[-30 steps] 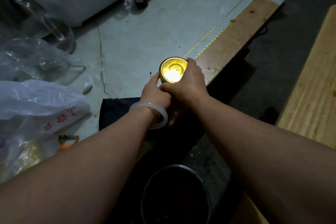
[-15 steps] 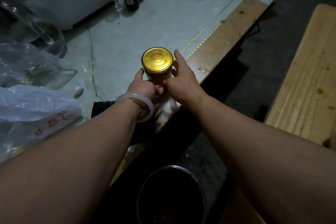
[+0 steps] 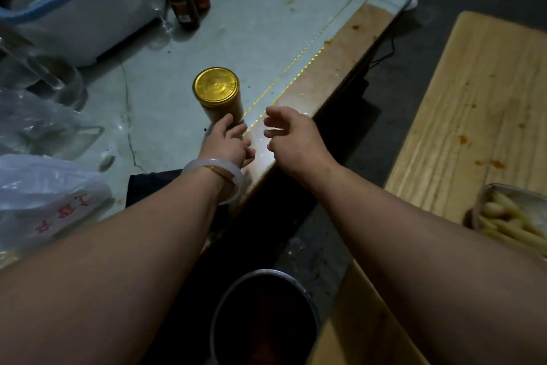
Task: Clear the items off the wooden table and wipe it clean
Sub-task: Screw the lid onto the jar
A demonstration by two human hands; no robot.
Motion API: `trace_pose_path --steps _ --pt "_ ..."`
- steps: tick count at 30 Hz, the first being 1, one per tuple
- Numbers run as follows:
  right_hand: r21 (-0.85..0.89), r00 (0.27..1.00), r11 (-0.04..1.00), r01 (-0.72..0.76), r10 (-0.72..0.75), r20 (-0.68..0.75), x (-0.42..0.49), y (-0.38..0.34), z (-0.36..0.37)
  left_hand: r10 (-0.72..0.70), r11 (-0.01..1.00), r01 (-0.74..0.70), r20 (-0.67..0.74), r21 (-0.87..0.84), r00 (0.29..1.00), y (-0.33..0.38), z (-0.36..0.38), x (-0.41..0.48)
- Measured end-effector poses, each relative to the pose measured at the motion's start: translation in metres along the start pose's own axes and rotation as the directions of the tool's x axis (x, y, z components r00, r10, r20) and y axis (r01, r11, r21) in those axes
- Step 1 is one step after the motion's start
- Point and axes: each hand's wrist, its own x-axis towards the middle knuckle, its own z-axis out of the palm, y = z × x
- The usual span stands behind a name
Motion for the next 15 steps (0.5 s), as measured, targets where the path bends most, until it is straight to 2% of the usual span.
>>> trace_pose_path --steps 2,5,8,12,15 --pt "-0.038 0.998 0.999 0.019 -0.021 -0.053 -0.009 0.000 -0.015 -0.001 1.000 0.001 0.010 0.004 1.000 -0.002 0.017 -0.012" --pt "-0.007 0.988 0.999 0.049 -0.050 -0.145 -0.025 0.002 -0.039 0.036 0.994 -0.041 0.045 0.106 0.998 -0.009 0.044 -0.036" --pt "-0.028 0.968 0.995 0.099 -0.103 -0.230 -0.046 0.003 -0.072 0.110 0.962 -0.146 0.161 0.231 0.981 -0.022 0.074 -0.063" --pt "-0.100 0.933 0.986 0.130 -0.156 -0.326 -0.078 0.010 -0.121 0.218 0.857 -0.340 0.326 0.387 0.920 -0.045 0.112 -0.100" --pt "-0.204 0.897 0.972 0.115 -0.190 -0.400 -0.106 0.026 -0.162 0.169 0.766 -0.384 0.415 0.515 0.894 -0.063 0.137 -0.129"
